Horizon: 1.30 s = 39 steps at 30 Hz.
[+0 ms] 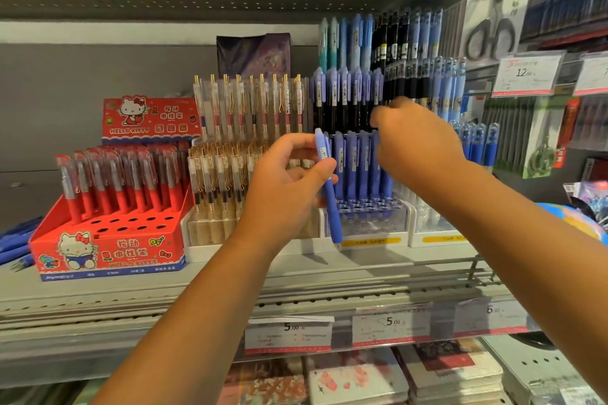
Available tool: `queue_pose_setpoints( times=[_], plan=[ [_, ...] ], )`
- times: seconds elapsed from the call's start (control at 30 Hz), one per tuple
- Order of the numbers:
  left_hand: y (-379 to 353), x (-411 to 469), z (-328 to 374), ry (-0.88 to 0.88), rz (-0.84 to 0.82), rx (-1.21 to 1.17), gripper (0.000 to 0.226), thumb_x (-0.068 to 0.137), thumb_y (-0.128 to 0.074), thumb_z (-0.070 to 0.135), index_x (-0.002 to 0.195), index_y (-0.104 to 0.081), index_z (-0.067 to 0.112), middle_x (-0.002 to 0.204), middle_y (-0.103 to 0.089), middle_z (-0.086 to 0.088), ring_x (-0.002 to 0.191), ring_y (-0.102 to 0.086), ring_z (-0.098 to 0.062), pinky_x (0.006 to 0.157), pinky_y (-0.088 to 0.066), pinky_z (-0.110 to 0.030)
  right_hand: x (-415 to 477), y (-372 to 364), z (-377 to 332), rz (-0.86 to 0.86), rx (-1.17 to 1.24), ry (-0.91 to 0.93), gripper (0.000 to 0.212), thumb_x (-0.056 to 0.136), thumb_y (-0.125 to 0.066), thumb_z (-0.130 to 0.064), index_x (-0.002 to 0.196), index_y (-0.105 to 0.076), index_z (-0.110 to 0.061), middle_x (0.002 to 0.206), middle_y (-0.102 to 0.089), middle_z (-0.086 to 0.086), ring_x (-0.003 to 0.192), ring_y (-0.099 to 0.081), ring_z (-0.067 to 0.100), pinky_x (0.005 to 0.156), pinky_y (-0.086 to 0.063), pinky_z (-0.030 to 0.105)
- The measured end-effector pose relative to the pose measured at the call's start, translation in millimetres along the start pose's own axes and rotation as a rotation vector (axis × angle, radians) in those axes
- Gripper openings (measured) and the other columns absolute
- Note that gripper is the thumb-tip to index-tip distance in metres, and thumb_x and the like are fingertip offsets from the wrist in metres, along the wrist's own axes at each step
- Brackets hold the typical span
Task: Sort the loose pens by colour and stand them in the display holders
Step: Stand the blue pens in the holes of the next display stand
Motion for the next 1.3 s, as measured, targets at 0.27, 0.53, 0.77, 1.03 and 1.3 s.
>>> queue_pose_setpoints(
  times=[0.27, 0.53, 0.77, 1.03, 1.3],
  plan=[
    [1, 1, 9, -0.139, 0.031, 0.16, 0.024, 0.088, -0.072, 0.009, 0.099, -0.065, 0.03, 0.089, -0.069, 0.004, 0.078, -0.073, -0.019, 0.063, -0.062, -0.035, -22, -2, -36, -0.15, 1.133, 0.024, 0.015, 0.085, -0.075, -0.016, 0.097, -0.067, -0.012, 0.089, -0.072, 0.01, 0.078, -0.072, 0.02, 0.066, -0.062, 0.039],
    [6, 1, 45, -0.493, 0.076, 0.812, 0.04, 0.082, -0.078, 0.036, 0.114, -0.061, 0.018, 0.102, -0.065, 0.006, 0.093, -0.062, -0.01, 0.081, -0.054, -0.032, -9, -1, -5, 0.06, 1.239, -0.081, 0.019, 0.088, -0.071, -0.011, 0.107, -0.069, -0.01, 0.088, -0.07, 0.018, 0.078, -0.072, 0.025, 0.06, -0.062, 0.034],
    [21, 15, 13, -0.347, -0.063, 1.517, 0.086, 0.074, -0.065, 0.071, 0.142, -0.044, 0.024, 0.138, -0.052, -0.004, 0.125, -0.048, -0.026, 0.104, -0.032, -0.043, 6, -19, 9, 0.179, 1.097, -0.119, 0.031, 0.092, -0.067, -0.015, 0.122, -0.062, -0.012, 0.097, -0.067, 0.009, 0.086, -0.07, 0.019, 0.064, -0.061, 0.026],
    [21, 19, 7, -0.376, -0.062, 1.59, 0.089, 0.072, -0.063, 0.075, 0.143, -0.041, 0.026, 0.138, -0.055, -0.001, 0.126, -0.051, -0.027, 0.103, -0.034, -0.045, 11, -49, -9, 0.023, 0.906, -0.079, 0.028, 0.085, -0.075, -0.02, 0.11, -0.066, -0.011, 0.08, -0.065, -0.004, 0.078, -0.068, 0.016, 0.063, -0.06, 0.026],
    [19, 21, 8, -0.369, -0.068, 1.579, 0.087, 0.071, -0.071, 0.069, 0.14, -0.044, 0.024, 0.137, -0.057, -0.002, 0.124, -0.052, -0.029, 0.101, -0.035, -0.046, 4, -35, -30, -0.025, 0.692, 0.064, 0.029, 0.085, -0.075, -0.024, 0.104, -0.066, -0.004, 0.081, -0.071, 0.015, 0.073, -0.068, 0.026, 0.077, -0.056, 0.044]
  ],
)
Point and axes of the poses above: each hand's wrist, its own x-axis towards the middle knuckle, its own y-axis out of the back of the hand, z = x × y, the point moved 9 cm from there along x, towards the middle knuckle
